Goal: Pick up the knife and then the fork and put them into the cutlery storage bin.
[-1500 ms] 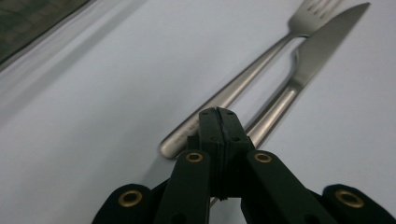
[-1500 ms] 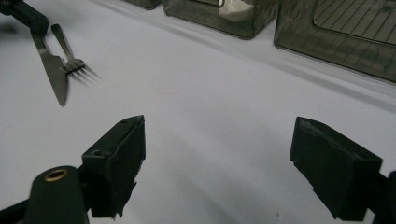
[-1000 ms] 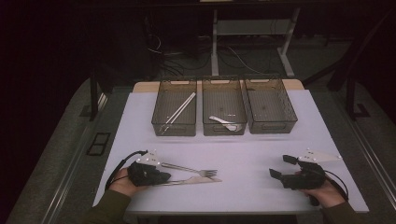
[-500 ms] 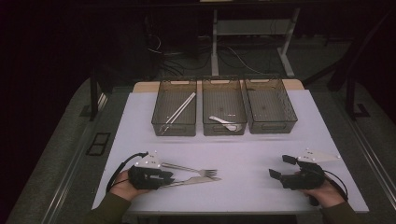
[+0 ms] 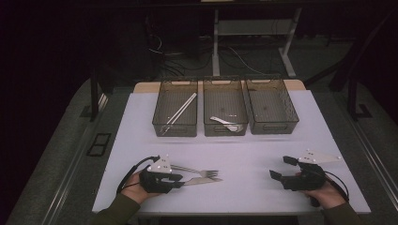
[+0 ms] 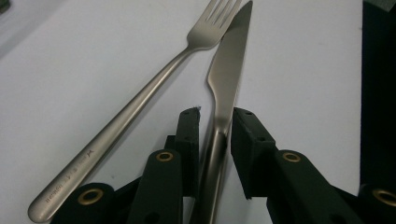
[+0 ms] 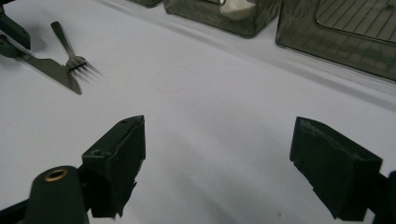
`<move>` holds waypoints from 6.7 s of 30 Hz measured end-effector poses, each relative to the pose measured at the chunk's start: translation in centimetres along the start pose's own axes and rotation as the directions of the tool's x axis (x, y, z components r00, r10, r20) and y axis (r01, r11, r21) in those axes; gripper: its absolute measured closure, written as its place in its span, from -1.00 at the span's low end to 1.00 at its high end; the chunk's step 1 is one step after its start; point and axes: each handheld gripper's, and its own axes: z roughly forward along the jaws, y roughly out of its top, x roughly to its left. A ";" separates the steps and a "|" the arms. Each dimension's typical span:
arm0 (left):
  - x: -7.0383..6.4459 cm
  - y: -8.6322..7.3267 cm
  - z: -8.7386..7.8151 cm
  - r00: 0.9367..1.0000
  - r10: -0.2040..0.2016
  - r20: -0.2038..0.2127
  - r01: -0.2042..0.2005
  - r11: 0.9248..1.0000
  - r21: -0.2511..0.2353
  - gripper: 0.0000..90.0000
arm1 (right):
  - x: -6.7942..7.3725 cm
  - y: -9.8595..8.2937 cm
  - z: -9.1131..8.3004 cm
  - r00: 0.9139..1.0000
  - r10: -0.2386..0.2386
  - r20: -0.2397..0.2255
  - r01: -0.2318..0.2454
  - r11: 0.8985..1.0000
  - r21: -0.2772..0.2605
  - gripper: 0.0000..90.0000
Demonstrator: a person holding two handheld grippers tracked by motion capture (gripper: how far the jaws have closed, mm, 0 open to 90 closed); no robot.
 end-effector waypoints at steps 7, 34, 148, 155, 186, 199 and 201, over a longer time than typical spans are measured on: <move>0.1 -0.2 0.2 1.000 0.016 0.017 -0.016 1.000 -0.007 0.66 | 0.0 0.0 0.0 1.000 -0.002 0.000 0.002 1.000 0.003 -0.59; 0.1 0.0 0.3 0.998 0.034 0.044 -0.034 0.999 -0.001 0.77 | 0.1 0.0 0.0 1.000 -0.005 -0.001 0.005 1.000 0.000 -0.59; -1.3 8.9 1.7 0.996 -0.050 -0.068 0.024 0.940 -0.339 0.09 | 3.4 12.3 3.1 0.977 -0.018 -0.211 -0.017 0.987 -0.163 0.97; -1.2 6.4 0.5 0.995 -0.053 -0.080 0.022 0.940 -0.340 -0.19 | 1.5 12.6 1.5 0.988 -0.002 -0.152 -0.023 0.987 -0.162 0.97; -0.8 2.8 -0.4 0.984 -0.137 -0.112 0.093 0.940 -0.327 -1.00 | -7.7 19.8 -3.6 0.989 0.018 0.144 0.003 0.989 -0.149 0.97; -0.8 2.7 -0.4 0.985 -0.138 -0.105 0.097 0.940 -0.327 -1.00 | -11.7 19.0 -1.2 0.967 0.041 0.250 -0.047 0.999 0.020 0.97; -0.7 2.7 -0.4 0.985 -0.138 -0.104 0.097 0.940 -0.326 -1.00 | -12.0 18.9 -1.0 0.964 0.030 0.263 -0.047 0.997 0.059 0.97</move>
